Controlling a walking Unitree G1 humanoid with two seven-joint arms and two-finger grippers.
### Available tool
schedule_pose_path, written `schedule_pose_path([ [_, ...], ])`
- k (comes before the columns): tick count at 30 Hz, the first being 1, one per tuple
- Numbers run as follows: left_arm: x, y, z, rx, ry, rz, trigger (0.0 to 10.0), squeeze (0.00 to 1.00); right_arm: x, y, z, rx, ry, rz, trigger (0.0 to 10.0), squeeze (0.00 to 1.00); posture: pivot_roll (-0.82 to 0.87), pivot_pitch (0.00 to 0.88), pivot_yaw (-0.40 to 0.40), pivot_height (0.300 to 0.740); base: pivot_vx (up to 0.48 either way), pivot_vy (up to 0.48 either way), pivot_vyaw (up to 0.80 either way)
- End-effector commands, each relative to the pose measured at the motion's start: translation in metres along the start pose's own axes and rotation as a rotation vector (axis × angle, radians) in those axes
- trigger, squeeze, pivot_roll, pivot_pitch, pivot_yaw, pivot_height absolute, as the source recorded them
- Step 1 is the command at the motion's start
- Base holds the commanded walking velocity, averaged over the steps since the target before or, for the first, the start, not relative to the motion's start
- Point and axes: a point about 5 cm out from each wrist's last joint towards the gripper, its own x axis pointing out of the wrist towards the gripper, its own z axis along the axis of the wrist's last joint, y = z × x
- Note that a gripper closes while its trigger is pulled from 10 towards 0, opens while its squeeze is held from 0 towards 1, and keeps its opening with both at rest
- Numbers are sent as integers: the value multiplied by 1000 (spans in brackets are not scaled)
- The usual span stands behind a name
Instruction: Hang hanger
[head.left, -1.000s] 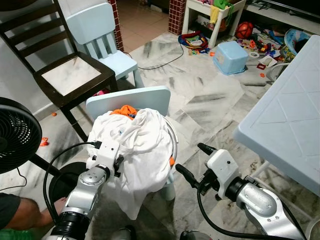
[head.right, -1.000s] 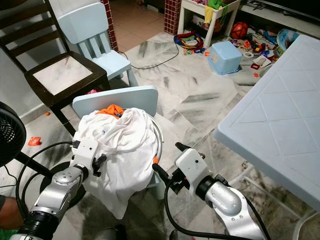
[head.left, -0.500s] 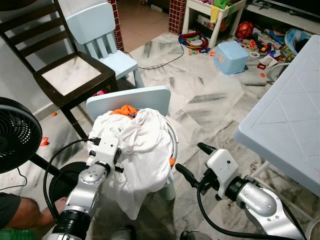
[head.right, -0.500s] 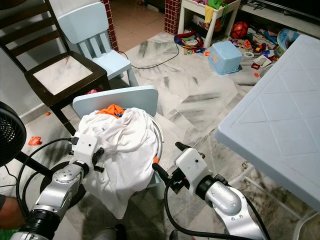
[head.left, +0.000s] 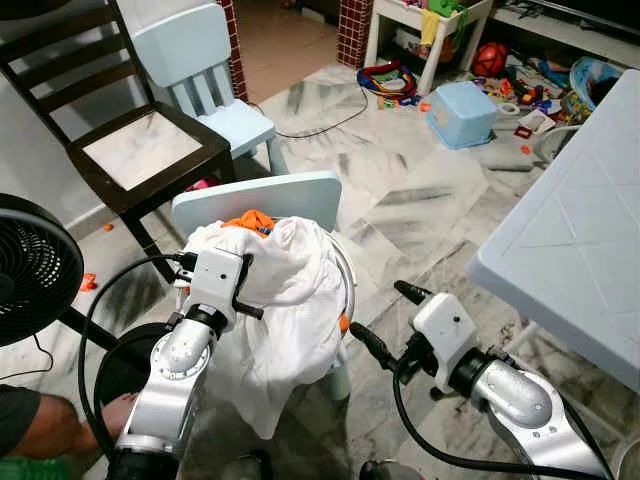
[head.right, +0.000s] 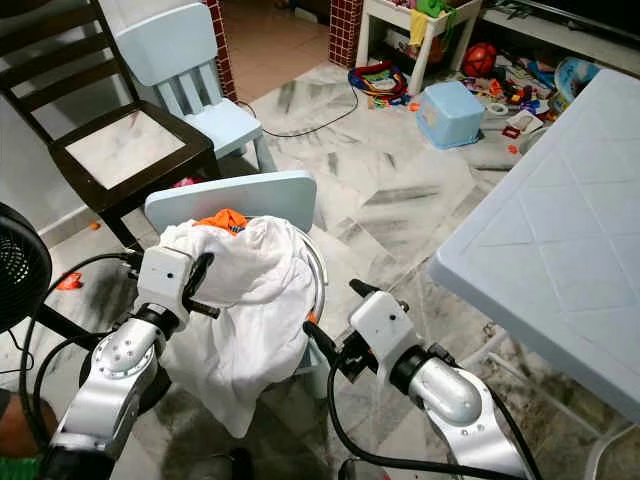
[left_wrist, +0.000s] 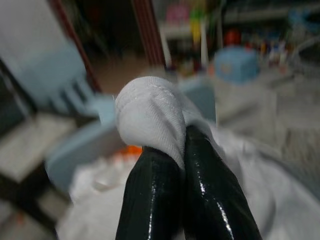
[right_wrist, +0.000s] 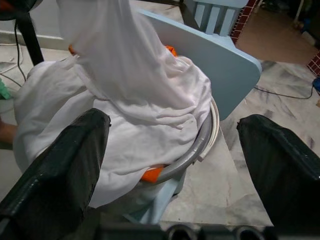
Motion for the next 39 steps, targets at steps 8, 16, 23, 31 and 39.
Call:
schedule_pose_path([
  [8,-21,-5,15,57,-24,50,0,0,9,-9,-5,67,-14,-86,10000,0,-16,79,-26,740,0,0,0],
  [16,-33,4,3,57,57,32,902,0,17,-27,-8,247,-63,-270,10000,0,19,37,-27,740,0,0,0],
  [23,-32,-7,6,34,62,27,3333,0,14,-35,-10,293,-84,-371,10000,0,8,20,-6,740,0,0,0],
  [31,-22,-10,8,-75,66,152,10000,0,5,-50,-7,383,-140,-520,10000,0,-9,25,8,740,0,0,0],
  [39,-17,-9,9,-97,79,145,10000,0,6,-59,-11,424,-140,-600,10000,0,8,43,7,740,0,0,0],
])
